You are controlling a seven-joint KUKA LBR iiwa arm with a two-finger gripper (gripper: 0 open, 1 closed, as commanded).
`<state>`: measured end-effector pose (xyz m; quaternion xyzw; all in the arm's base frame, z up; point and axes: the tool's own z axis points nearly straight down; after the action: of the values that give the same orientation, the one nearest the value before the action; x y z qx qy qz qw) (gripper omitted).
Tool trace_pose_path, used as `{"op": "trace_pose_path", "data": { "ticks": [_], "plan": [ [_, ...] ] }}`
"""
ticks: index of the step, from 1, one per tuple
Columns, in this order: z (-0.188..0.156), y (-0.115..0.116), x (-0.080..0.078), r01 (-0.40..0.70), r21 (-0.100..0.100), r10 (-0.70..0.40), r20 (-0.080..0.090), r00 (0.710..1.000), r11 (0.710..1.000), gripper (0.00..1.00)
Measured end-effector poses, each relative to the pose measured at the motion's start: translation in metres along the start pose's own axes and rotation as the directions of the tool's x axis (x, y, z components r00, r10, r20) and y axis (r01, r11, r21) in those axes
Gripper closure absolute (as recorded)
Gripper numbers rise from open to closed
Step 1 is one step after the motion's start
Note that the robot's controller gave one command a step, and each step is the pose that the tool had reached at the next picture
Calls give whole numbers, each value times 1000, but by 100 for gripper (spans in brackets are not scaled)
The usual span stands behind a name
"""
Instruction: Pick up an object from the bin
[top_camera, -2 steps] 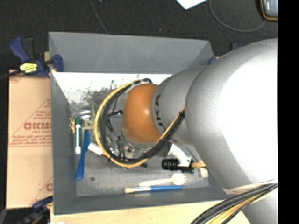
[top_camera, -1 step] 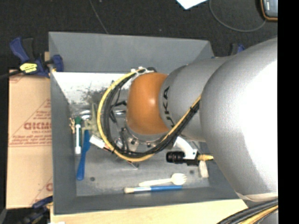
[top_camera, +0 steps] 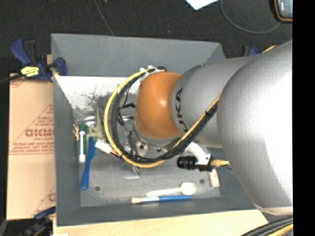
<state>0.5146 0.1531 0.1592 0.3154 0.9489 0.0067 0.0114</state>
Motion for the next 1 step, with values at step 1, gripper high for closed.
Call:
{"op": "trace_pose_path", "data": {
  "ticks": [1],
  "plan": [
    [-1, -1, 0, 1, 1, -1, -1, 1000, 1000, 100]
  ]
}}
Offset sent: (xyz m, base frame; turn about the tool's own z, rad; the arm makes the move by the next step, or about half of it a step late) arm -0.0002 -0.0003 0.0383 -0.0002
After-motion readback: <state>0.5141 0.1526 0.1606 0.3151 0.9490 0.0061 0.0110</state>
